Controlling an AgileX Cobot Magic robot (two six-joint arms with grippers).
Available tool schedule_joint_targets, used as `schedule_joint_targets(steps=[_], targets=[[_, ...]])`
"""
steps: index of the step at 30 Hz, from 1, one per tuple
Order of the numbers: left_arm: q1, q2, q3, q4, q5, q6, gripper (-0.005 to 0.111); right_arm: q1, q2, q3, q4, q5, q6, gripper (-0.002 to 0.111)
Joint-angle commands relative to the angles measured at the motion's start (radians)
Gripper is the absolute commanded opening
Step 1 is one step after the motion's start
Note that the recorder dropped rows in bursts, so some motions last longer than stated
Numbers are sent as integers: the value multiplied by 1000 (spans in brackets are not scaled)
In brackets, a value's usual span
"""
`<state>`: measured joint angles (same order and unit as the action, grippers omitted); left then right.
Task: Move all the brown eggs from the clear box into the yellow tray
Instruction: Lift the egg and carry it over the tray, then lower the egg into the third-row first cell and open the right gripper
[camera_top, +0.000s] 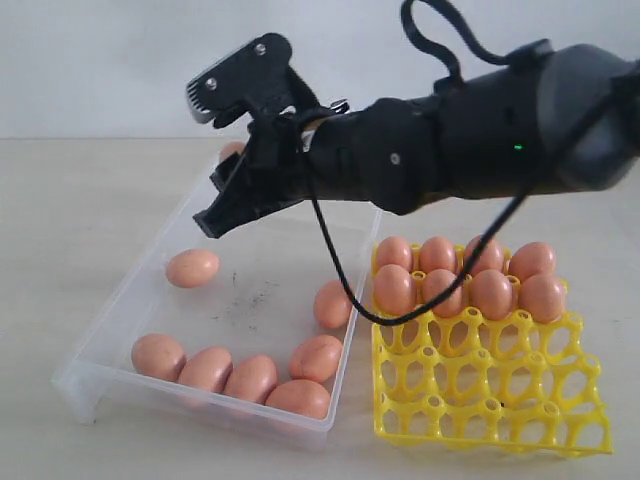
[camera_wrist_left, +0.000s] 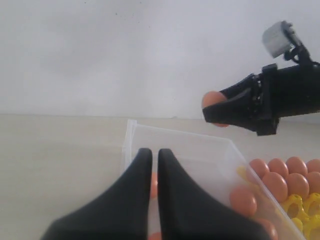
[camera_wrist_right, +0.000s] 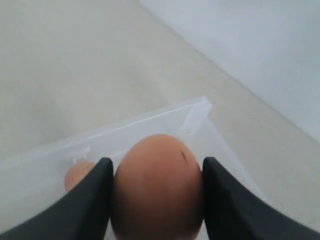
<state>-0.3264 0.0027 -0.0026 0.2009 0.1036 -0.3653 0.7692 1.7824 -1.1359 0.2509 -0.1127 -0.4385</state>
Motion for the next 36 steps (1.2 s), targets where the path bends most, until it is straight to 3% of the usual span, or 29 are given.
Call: schedule_joint_targets(steps=[1, 7, 10, 15, 20, 26, 33, 36], targets=[[-8, -3, 3, -2, -4, -8, 4, -3, -126, 179, 13, -292, 117, 0], [-8, -3, 3, -2, -4, -8, 4, -3, -182, 491, 2, -757, 291, 0], [-8, -3, 3, -2, -4, -8, 4, -3, -182, 572, 4, -872, 312, 0], [-8, -3, 3, -2, -2, -8, 4, -5, -182, 675, 26, -952, 254, 0], [-8, -3, 3, -2, -2, -8, 4, -34, -182, 725, 23, -922, 182, 0], [-8, -3, 3, -2, -2, -8, 4, -190, -174, 804, -109, -937, 278, 0], [-8, -3, 3, -2, -2, -8, 4, -458, -160, 829, -657, -956, 473, 0], [-8, -3, 3, -2, -5, -8, 4, -551, -126, 815, -810, -945, 529, 0]])
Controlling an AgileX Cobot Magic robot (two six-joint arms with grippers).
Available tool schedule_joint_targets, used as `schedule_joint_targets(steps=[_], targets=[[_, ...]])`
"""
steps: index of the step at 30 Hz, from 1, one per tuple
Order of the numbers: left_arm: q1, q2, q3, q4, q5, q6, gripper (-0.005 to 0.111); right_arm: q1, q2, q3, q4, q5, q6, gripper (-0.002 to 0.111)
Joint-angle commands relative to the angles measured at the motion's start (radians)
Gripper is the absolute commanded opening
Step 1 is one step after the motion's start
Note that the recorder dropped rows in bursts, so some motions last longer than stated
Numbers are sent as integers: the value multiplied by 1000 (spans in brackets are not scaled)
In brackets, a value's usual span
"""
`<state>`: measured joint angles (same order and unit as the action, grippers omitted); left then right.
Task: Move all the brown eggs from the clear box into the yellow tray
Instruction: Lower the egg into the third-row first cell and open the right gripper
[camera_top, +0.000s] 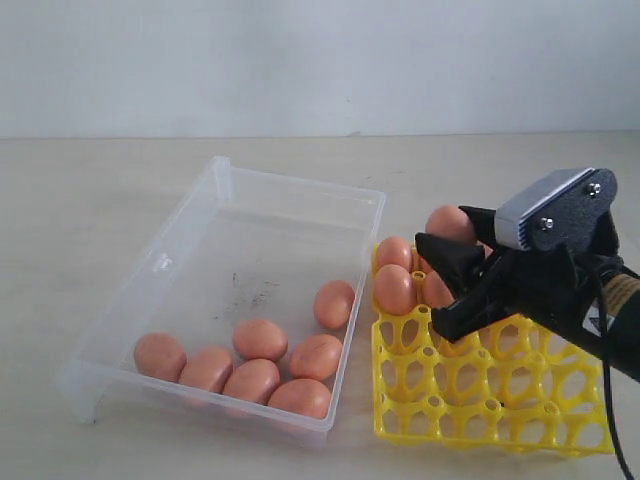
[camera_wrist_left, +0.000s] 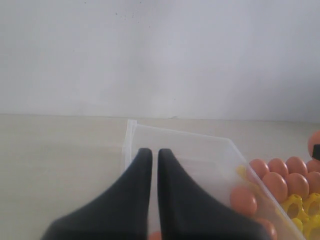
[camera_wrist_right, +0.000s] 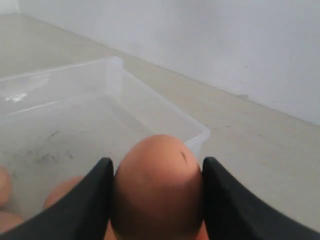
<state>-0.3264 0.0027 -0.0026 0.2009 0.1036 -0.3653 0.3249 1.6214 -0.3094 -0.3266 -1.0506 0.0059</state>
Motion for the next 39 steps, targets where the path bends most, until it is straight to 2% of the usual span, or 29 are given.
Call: schedule_joint_targets(steps=[1, 4, 7, 9, 14, 27, 39], targets=[[-8, -3, 3, -2, -5, -8, 4, -134, 54, -19, -278, -7, 97, 0], [-8, -3, 3, -2, -5, -8, 4, -192, 115, -44, -435, -14, 132, 0], [-8, -3, 3, -2, -5, -8, 4, -215, 179, -71, -558, -108, 176, 0], [-8, -3, 3, -2, -5, -8, 4, -215, 216, -83, -578, -170, 178, 0], [-8, -3, 3, -2, -5, -8, 4, -215, 264, -93, -652, -170, 176, 0], [-8, -3, 3, -2, -1, -8, 4, -215, 275, -94, -690, -170, 178, 0], [-8, -3, 3, -2, -1, -8, 4, -215, 275, -169, -708, -118, 203, 0]])
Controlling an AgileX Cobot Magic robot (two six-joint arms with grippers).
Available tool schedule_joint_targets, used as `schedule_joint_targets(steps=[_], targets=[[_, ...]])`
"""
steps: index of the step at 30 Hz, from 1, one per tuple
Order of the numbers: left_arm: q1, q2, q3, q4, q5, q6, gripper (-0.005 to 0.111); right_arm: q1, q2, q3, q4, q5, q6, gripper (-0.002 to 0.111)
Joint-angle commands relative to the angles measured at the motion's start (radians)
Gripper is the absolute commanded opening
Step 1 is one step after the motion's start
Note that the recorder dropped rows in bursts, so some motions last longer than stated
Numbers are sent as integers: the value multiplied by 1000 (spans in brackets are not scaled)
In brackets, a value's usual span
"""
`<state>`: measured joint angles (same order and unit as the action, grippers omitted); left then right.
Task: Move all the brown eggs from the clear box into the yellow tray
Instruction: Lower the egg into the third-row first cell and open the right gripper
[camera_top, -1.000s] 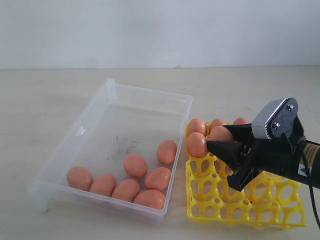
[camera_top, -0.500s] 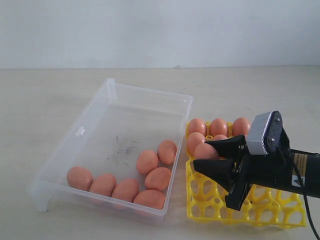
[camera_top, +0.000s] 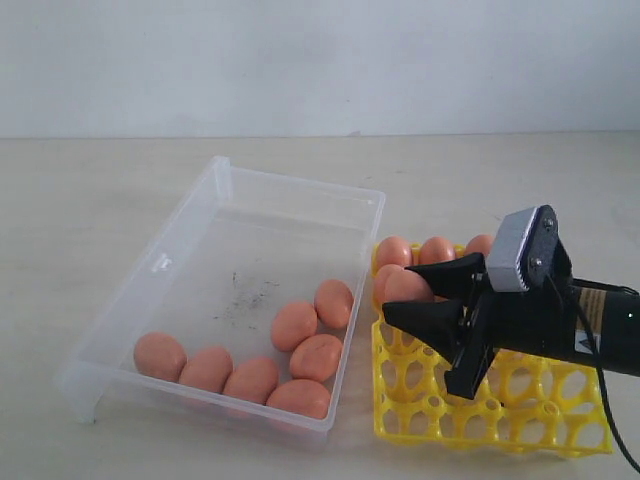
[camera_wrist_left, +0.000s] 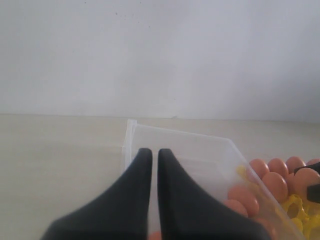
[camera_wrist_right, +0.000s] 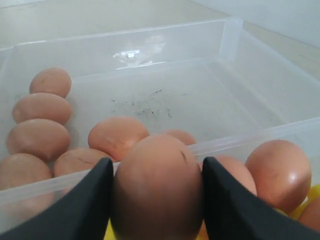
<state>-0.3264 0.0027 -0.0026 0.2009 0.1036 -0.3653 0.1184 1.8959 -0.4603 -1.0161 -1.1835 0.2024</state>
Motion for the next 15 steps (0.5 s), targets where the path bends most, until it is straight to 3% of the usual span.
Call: schedule_joint_targets(steps=[1, 15], targets=[[-8, -3, 3, -2, -1, -8, 4, -8, 1, -22, -30, 19, 6, 0], [-8, -3, 3, -2, -6, -8, 4, -8, 1, -31, -83, 56, 24, 0]])
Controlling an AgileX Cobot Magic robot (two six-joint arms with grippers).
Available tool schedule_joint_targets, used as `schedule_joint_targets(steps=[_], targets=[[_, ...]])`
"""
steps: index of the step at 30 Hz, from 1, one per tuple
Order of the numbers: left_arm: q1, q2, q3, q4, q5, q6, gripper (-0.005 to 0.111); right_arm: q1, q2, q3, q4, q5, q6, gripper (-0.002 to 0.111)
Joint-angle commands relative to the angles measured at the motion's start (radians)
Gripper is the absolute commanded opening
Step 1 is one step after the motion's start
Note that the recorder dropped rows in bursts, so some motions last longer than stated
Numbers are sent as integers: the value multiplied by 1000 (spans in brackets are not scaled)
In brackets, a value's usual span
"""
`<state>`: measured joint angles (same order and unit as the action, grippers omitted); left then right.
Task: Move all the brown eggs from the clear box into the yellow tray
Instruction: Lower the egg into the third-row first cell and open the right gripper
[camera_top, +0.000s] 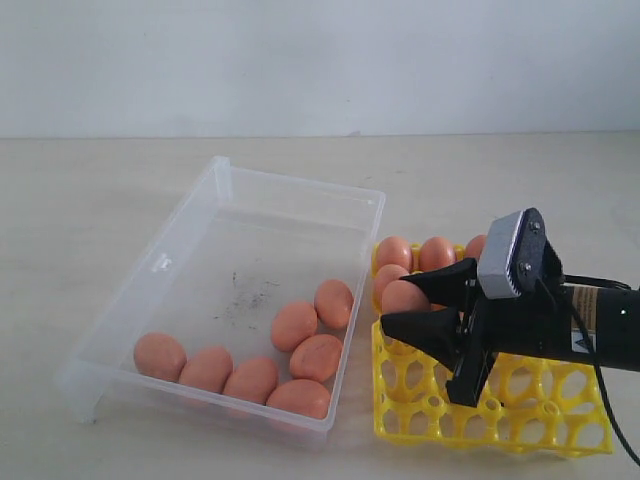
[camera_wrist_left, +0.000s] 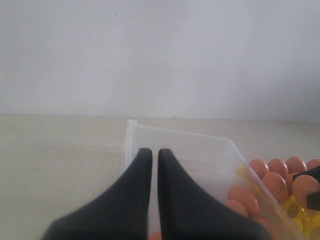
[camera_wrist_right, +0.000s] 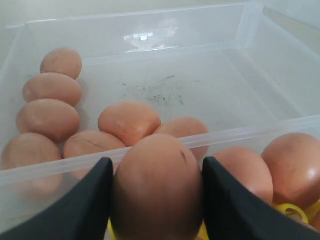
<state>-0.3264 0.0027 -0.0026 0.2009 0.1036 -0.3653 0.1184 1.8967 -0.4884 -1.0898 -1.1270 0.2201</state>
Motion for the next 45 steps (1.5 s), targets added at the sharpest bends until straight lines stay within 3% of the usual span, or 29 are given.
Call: schedule_joint_targets(steps=[1, 11, 25, 41, 45], targets=[[-8, -3, 3, -2, -6, -8, 4, -8, 0, -3, -9, -1, 6, 0], [-8, -3, 3, -2, -6, -8, 4, -8, 0, -64, -77, 94, 73, 0], [-8, -3, 3, -2, -1, -8, 4, -6, 141, -84, -84, -5, 21, 0], [-8, -3, 3, -2, -6, -8, 4, -9, 146, -84, -60, -10, 25, 0], [-8, -3, 3, -2, -6, -8, 4, -9, 146, -84, -61, -10, 30, 6]])
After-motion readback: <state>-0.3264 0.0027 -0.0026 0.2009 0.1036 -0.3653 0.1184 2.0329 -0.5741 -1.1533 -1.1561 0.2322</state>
